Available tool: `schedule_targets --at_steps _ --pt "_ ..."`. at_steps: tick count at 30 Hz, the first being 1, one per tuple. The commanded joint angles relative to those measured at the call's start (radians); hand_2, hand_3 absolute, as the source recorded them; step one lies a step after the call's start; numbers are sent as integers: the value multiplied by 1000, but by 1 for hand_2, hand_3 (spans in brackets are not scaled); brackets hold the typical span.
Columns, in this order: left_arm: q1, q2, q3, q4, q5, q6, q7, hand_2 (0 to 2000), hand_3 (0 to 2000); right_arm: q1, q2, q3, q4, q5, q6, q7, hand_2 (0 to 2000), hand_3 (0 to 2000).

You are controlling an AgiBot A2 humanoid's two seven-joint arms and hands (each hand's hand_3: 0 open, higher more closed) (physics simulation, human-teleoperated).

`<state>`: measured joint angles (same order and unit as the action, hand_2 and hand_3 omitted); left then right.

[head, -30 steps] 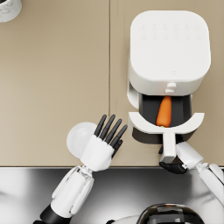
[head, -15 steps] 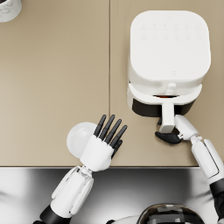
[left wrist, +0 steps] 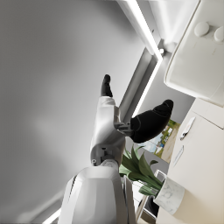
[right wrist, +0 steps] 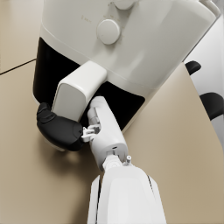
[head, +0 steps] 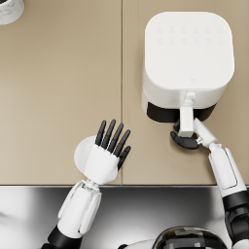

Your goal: Pick up the carrot and place it into the air fryer

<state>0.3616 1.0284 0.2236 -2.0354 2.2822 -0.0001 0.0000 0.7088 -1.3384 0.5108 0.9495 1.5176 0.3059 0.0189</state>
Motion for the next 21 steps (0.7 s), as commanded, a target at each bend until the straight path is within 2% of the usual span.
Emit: schedule_targets --at_steps 1,2,3,5,8,21 --pt "9 11 -6 -1 0 0 0 0 0 205 -146 -1 -33 -1 22 1 2000 2000" --pt "0 8 -8 1 0 0 0 0 0 24 -11 -9 -33 -1 45 3 2000 2000" --pt "-18 -3 -6 -10 0 0 0 0 0 33 -12 -11 -43 -1 65 3 2000 2000" --pt "-16 5 -4 -3 0 0 0 0 0 45 -12 -12 -54 -1 92 3 2000 2000" --pt "-25 2 -5 -7 0 0 0 0 0 51 -12 -13 -61 -1 113 5 2000 2000" --pt "-29 1 -5 -8 0 0 0 0 0 53 -13 -13 -66 -2 116 10 2000 2000"
